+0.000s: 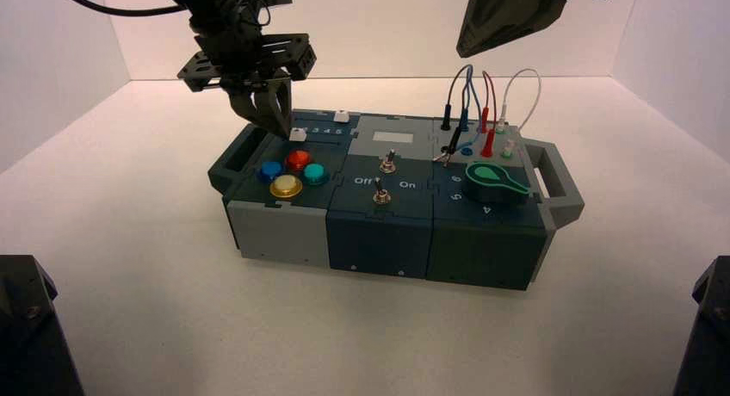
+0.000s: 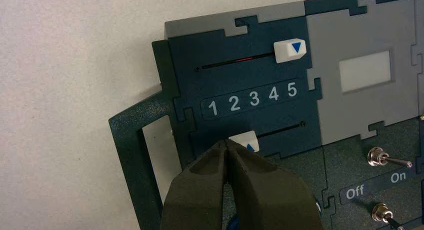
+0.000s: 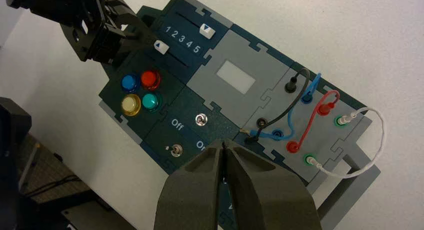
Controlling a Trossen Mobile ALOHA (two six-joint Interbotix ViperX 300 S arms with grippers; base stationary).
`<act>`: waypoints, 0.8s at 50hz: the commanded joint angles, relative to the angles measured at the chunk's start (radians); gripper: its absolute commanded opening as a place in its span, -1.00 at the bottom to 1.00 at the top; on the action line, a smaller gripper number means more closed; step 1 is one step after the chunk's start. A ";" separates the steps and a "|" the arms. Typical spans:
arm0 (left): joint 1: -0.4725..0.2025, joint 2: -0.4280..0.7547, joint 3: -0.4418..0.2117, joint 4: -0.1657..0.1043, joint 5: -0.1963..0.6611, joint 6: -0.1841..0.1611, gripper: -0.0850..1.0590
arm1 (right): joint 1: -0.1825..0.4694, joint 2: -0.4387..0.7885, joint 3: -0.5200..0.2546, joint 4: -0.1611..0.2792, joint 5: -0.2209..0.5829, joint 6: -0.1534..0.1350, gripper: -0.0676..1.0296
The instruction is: Move the bottom slider to position 2.
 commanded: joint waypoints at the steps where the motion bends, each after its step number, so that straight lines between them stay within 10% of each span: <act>1: -0.008 -0.009 -0.029 -0.003 -0.002 -0.002 -0.91 | 0.005 -0.006 -0.015 0.005 -0.009 0.003 -0.92; 40: 0.072 -0.288 -0.109 0.015 0.256 0.003 -0.91 | 0.005 -0.075 0.006 0.017 0.008 0.006 -0.92</act>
